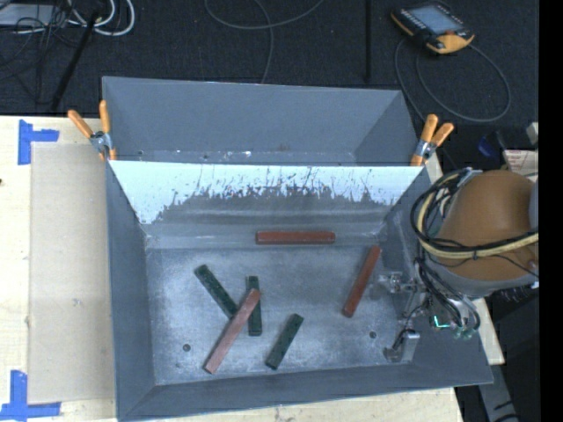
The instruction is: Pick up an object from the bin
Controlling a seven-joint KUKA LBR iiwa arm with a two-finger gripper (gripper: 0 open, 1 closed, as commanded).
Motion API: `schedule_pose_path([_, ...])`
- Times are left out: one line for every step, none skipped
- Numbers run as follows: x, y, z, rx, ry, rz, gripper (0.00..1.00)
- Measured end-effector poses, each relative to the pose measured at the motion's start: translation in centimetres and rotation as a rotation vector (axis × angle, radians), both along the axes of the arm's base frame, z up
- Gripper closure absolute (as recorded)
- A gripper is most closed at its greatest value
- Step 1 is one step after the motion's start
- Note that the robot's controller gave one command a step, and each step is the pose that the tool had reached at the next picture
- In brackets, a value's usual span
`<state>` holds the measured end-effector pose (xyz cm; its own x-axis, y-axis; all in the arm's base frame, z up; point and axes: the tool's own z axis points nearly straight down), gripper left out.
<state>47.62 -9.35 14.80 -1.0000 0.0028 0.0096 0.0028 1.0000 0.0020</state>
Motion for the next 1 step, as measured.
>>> schedule_pose_path([0.19, 0.02, 0.36, -0.001, -0.008, 0.004, 0.00])
